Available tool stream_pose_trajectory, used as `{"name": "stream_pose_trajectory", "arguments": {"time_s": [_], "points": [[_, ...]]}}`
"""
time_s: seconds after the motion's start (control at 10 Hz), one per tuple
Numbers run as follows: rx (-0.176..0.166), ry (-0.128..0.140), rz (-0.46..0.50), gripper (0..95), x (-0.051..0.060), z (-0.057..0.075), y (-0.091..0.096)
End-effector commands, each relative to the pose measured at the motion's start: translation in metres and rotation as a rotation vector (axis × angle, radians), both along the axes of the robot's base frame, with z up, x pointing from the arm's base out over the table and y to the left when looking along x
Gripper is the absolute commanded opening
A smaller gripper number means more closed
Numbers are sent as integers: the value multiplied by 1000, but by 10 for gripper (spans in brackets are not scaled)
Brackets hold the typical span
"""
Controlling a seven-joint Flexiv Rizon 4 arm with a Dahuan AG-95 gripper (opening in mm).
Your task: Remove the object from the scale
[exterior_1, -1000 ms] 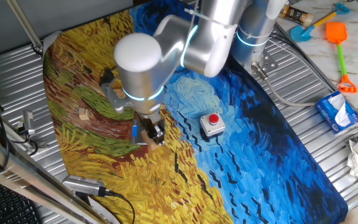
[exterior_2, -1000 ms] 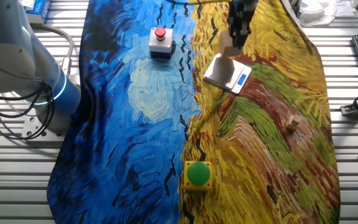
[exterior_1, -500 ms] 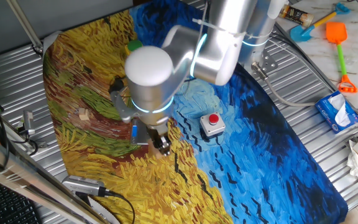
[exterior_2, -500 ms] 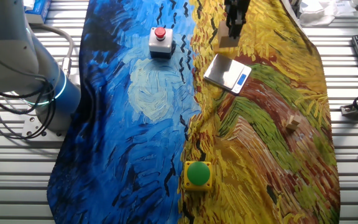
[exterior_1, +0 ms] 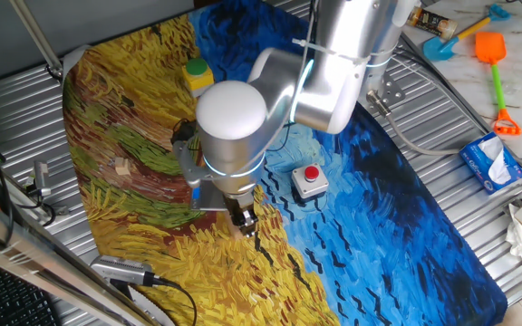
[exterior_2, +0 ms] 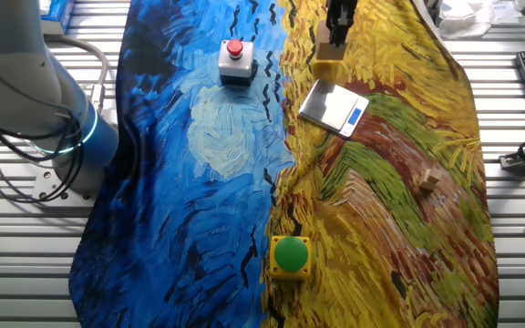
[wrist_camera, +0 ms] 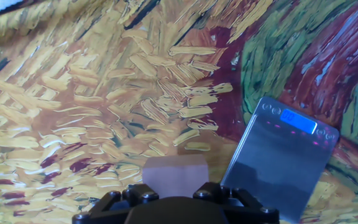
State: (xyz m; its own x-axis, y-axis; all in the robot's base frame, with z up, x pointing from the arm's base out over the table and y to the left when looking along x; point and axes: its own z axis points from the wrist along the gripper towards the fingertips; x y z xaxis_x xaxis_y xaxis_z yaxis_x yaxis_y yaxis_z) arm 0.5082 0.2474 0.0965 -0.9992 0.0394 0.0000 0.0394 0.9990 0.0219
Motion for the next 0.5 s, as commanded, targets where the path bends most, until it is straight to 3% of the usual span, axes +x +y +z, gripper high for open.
{"name": "stream_pose_trajectory", "arguments": {"time_s": [0.1,0.5], "points": [[3,0,3,0,-1,-2,0],[4,-17,7,0,-2,-21,1]]}}
